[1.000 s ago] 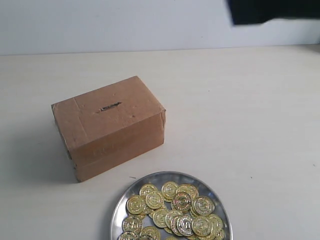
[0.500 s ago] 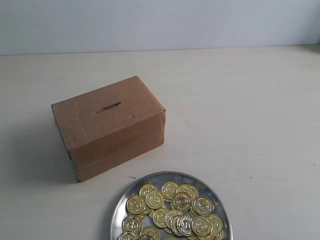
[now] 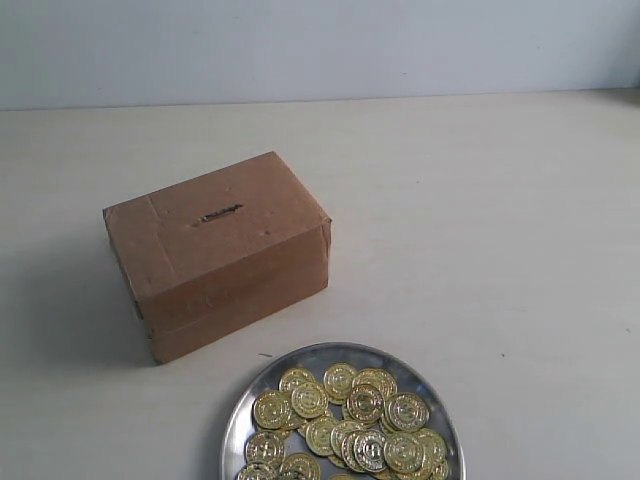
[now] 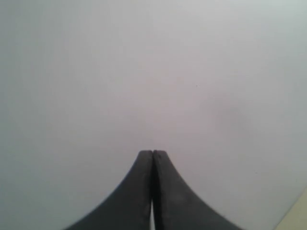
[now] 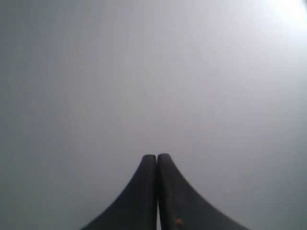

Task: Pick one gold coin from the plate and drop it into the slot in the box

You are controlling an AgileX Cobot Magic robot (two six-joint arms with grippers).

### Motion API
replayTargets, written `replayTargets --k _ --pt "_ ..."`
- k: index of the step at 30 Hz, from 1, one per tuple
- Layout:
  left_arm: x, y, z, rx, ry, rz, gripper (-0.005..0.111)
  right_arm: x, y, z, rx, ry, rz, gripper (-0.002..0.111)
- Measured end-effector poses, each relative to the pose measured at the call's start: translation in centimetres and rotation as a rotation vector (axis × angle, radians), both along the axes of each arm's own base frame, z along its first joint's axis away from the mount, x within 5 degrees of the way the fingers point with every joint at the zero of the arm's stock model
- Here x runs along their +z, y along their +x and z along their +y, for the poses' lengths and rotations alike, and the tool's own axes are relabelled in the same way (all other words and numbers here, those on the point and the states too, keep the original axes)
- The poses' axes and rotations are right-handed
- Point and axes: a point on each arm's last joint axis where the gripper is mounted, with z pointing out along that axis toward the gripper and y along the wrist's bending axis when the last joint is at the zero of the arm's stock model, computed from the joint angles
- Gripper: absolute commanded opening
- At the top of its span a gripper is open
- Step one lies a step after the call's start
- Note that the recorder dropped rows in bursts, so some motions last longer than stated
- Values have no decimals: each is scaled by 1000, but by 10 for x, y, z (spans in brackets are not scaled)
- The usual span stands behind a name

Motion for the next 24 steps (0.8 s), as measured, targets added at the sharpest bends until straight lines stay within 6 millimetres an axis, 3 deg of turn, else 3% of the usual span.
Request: replayTargets --k 4,6,11,16,24 --pt "-14 -12 1 2 -5 -33 0 -1 2 0 -6 -5 5 0" --pt "-31 -9 1 2 -4 -13 0 -7 12 1 -5 -8 40 0" --pt "-81 40 -2 12 6 200 0 -38 53 3 -4 -19 198 0" --pt "-118 67 -3 14 15 345 0 -68 83 5 -3 -24 332 0" --pt "-129 74 -3 20 20 383 0 -77 91 5 -6 -27 370 0"
